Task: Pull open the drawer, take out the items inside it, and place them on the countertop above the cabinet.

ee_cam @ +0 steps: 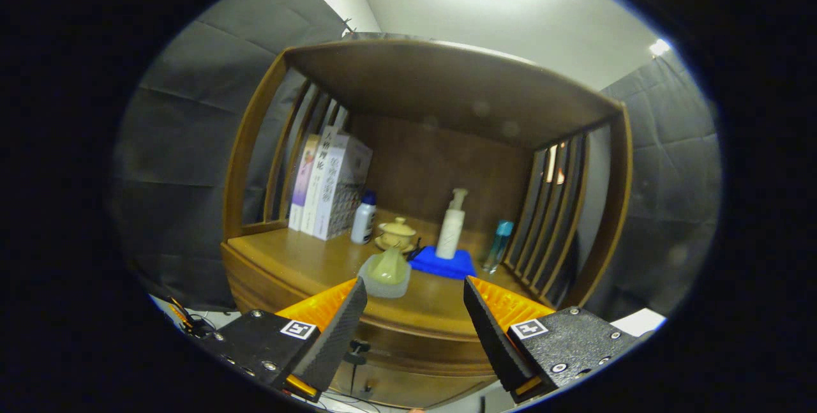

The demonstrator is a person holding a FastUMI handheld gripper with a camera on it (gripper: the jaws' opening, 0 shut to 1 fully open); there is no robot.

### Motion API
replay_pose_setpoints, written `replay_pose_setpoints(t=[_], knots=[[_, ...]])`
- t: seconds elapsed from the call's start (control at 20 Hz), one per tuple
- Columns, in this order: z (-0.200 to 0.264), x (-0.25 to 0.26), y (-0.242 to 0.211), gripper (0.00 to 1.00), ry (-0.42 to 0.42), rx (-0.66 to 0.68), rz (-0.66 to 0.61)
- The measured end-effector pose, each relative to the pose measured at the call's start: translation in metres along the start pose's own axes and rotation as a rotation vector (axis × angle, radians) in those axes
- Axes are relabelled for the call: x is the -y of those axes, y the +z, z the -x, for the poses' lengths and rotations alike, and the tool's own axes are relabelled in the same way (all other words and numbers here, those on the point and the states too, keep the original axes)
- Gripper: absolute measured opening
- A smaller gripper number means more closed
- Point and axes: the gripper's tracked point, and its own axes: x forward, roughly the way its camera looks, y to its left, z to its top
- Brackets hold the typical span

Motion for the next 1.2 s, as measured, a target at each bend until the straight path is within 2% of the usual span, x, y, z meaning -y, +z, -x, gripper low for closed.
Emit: replay_pose_setpoints(t=[0.05, 0.2, 0.3, 0.4, 0.55, 0.7, 0.8, 0.9, 1.0, 1.1, 1.2], knots=[[0.007, -0.001, 0.016, 0.95, 0.017, 0.015, 0.01], [0.033, 0.002, 0.051, 0.95, -0.014, 0.046, 0.032], [0.055, 0.003, 0.068, 0.95, -0.035, 0.055, -0.013], [0.075, 0.017, 0.089, 0.95, -0.097, 0.083, -0.1], [0.1, 0.031, 0.121, 0.95, -0.146, 0.152, -0.193], [0.117, 0.046, 0.13, 0.95, -0.197, 0.172, -0.17], [0.124, 0.044, 0.135, 0.95, -0.197, 0.174, -0.146], [0.126, 0.041, 0.134, 0.95, -0.194, 0.162, -0.175], [0.128, 0.026, 0.138, 0.95, -0.137, 0.164, -0.247], [0.125, 0.021, 0.138, 0.95, -0.096, 0.171, -0.269], [0.123, 0.032, 0.132, 0.95, -0.131, 0.156, -0.232]])
